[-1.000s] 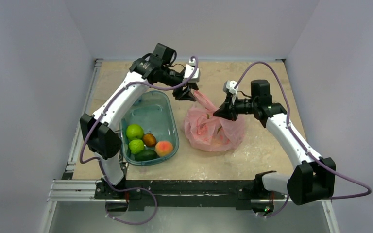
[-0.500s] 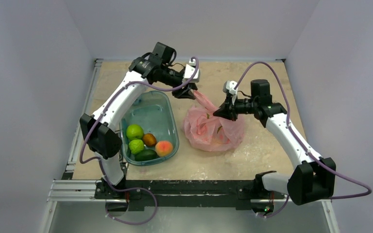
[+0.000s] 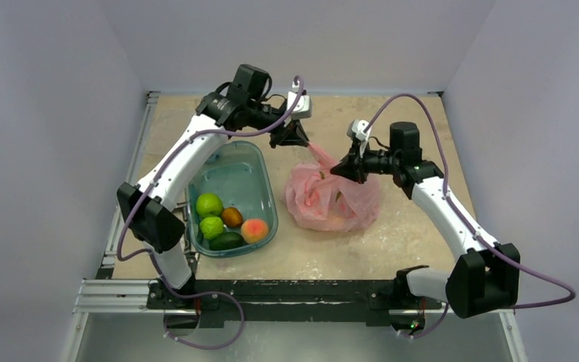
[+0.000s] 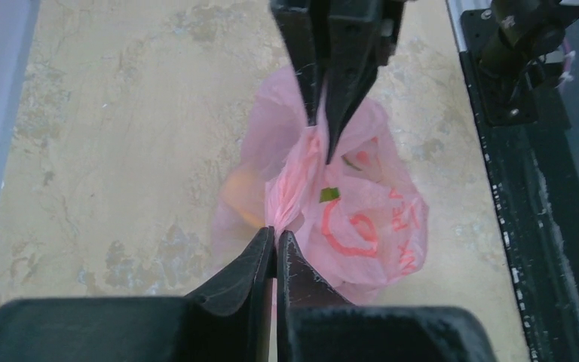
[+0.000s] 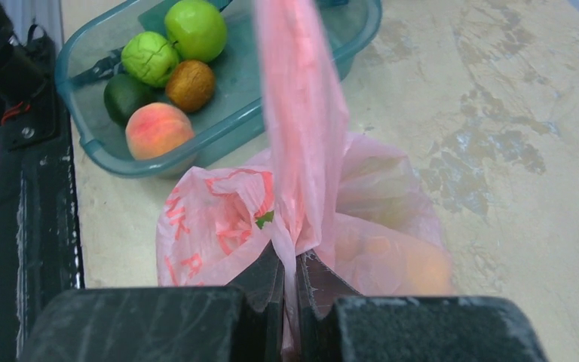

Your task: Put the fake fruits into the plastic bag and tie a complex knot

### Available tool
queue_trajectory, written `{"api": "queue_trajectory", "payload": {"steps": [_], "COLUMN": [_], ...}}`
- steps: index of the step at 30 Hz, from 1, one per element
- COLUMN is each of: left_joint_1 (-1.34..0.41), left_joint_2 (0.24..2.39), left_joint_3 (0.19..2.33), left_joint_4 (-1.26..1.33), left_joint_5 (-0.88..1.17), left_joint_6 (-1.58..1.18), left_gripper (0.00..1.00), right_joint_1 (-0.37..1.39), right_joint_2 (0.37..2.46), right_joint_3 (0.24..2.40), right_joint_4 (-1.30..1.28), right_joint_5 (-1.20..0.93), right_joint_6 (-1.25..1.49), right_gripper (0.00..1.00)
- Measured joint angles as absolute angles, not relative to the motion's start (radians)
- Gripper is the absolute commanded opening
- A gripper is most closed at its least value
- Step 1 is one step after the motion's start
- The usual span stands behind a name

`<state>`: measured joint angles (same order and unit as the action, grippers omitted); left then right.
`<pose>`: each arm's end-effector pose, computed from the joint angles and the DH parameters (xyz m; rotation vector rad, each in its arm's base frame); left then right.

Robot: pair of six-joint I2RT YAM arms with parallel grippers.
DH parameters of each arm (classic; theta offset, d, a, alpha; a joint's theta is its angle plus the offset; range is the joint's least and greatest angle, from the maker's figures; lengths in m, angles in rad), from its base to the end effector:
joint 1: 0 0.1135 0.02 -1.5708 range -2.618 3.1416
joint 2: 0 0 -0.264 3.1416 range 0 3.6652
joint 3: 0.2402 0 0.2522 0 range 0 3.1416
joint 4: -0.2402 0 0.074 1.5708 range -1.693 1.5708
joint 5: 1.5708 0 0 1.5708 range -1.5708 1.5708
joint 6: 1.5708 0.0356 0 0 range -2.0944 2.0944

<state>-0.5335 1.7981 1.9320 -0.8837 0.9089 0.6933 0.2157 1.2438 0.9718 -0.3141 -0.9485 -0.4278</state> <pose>0.3167 -0.2197 0.3975 1.5698 1.4562 -0.9472 0.2539 0.0852 0.3031 -1.1139 1.6621 0.8751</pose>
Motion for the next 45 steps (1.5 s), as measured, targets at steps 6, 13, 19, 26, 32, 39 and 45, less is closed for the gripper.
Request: {"api": "queue_trajectory", "payload": {"steps": [6,13,19,26,32,39,45], "left_joint_1": [-0.653,-0.846,-0.918,-0.892,-0.864,-0.851,-0.853], "left_joint_2": [1.607,1.515,1.594,1.662,1.676,1.676,1.684], "left_joint_3": [1.674,1.308,1.215,1.112,1.091,1.063,1.042], "left_joint_4": [-0.707,-0.435,-0.215,0.100,0.225,0.273,0.276], "left_joint_5": [0.835,0.648,0.340,0.039,-0.001,0.136,0.200], "left_joint_6": [0.482,0.299,0.198,0.047,-0.046,-0.117,-0.188], "left_gripper": [0.00,0.00,0.00,0.00,0.00,0.00,0.00], "right_joint_1": [0.216,0.223,0.223,0.220,0.220,0.216,0.216], "right_joint_2": [1.243,1.190,1.161,1.116,1.041,1.016,1.019], "right_joint_3": [0.932,0.873,0.858,0.808,0.717,0.696,0.696], "right_joint_4": [-0.176,-0.098,-0.091,-0.094,-0.073,-0.007,0.009], "right_joint_5": [-0.855,-0.802,-0.780,-0.735,-0.720,-0.724,-0.719], "right_joint_6": [-0.211,0.011,0.119,0.191,0.278,0.368,0.400], "right_gripper": [0.00,0.00,0.00,0.00,0.00,0.00,0.00]}}
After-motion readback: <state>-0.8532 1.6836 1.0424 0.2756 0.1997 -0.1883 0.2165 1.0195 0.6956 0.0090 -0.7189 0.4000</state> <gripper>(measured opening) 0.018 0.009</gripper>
